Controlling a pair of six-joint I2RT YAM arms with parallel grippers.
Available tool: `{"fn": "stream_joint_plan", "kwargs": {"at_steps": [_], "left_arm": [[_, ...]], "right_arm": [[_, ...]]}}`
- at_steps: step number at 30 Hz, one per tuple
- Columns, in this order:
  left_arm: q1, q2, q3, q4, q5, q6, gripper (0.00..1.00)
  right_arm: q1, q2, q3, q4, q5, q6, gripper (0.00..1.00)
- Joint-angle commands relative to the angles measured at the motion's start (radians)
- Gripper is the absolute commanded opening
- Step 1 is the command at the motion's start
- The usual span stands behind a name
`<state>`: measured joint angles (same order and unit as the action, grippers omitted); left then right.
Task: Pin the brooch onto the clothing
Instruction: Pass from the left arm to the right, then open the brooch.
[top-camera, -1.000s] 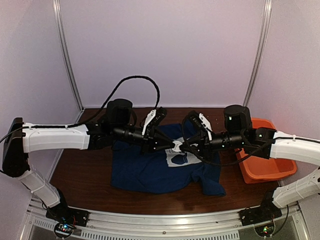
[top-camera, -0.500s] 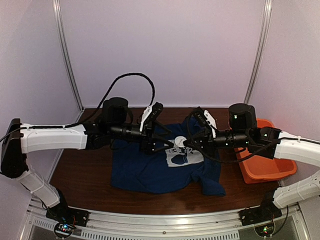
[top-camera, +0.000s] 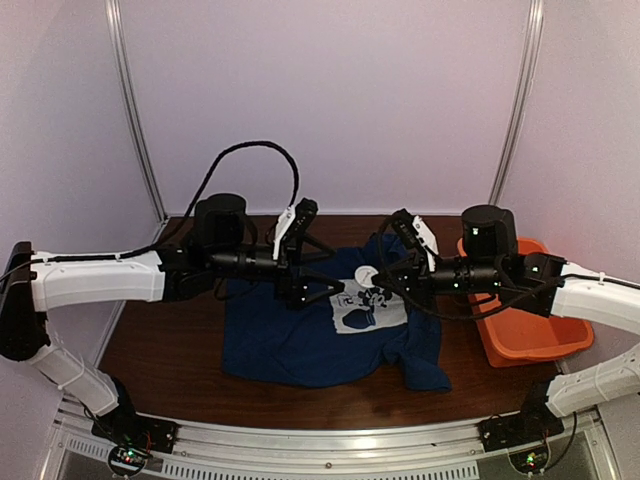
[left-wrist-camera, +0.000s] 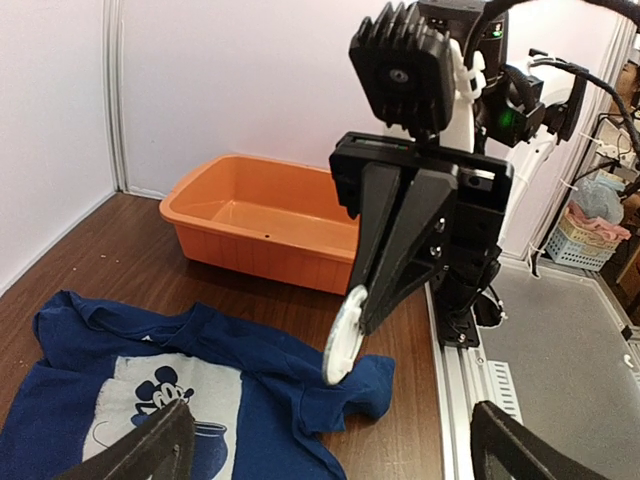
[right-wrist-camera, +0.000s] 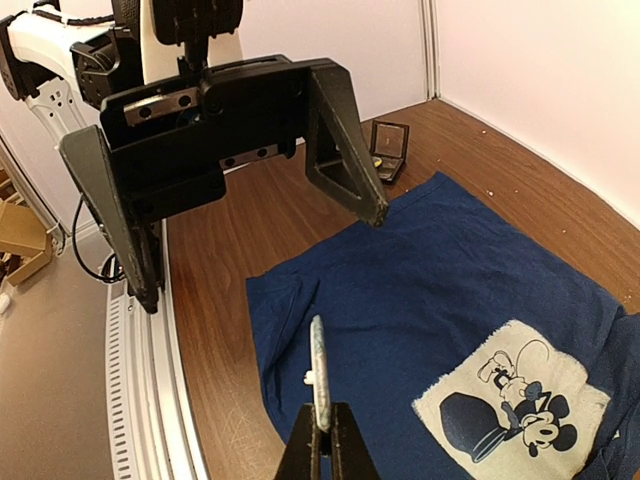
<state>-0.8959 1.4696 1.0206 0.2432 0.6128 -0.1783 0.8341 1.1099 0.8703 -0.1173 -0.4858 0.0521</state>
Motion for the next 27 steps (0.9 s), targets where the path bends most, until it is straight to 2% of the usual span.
{"fn": "stream_joint_plan", "kwargs": {"at_steps": [1, 13, 27], "left_arm": [[0.008, -0.034, -0.023, 0.051, -0.053, -0.004, 0.98], [0.008, -0.052, -0.045, 0.077, -0.135, -0.011, 0.98], [0.008, -0.065, -0.039, 0.072, -0.139, -0.014, 0.98]], "right_arm": [[-0.007, -0.041, -0.003, 0.017, 0.057, 0.008, 0.0], [-0.017, -0.048, -0.006, 0.01, 0.099, 0.016, 0.0], [-0.021, -0.051, 0.007, 0.029, 0.173, 0.078, 0.0]]}}
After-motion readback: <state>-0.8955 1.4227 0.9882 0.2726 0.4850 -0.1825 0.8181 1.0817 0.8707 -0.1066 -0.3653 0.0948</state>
